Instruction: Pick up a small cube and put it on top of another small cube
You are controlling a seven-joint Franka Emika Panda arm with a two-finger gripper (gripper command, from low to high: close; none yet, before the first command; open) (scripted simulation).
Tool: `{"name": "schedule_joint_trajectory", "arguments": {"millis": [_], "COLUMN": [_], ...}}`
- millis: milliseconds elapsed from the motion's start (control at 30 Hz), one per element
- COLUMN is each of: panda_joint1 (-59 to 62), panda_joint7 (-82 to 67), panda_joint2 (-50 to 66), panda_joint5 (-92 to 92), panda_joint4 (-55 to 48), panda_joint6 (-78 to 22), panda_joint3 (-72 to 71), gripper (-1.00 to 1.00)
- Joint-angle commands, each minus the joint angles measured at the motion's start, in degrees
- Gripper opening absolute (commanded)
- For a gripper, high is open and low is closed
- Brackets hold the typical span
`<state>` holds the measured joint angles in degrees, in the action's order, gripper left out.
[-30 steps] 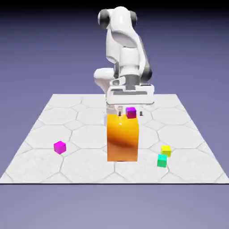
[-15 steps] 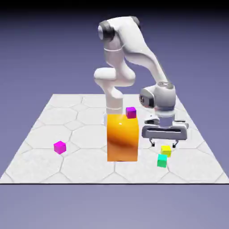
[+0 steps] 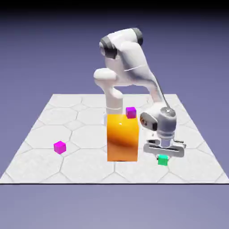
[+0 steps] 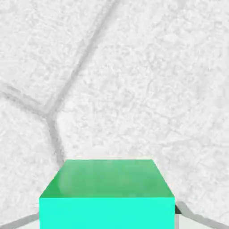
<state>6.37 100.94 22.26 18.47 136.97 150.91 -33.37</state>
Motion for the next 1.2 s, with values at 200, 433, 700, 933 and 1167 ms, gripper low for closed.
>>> {"name": "schedule_joint_trajectory", "arguments": {"millis": [200, 433, 700, 933, 1167], "panda_joint1": [5.87, 16.85, 29.4, 37.88, 38.05], "panda_joint7": [-15.47, -32.91, -52.85, -60.16, -60.34], "panda_joint2": [-5.74, -11.07, -17.17, -17.75, -8.93], "panda_joint5": [-7.48, -12.2, -17.59, -17.96, -18.23], "panda_joint4": [-0.33, 2.73, 6.23, 10.29, 10.56], "panda_joint6": [-3.75, -5.06, -6.54, -3.96, 5.13], "panda_joint3": [4.28, 15.26, 27.82, 34.8, 34.63], "gripper": [-1.0, -1.0, -1.0, -1.0, 1.0]}}
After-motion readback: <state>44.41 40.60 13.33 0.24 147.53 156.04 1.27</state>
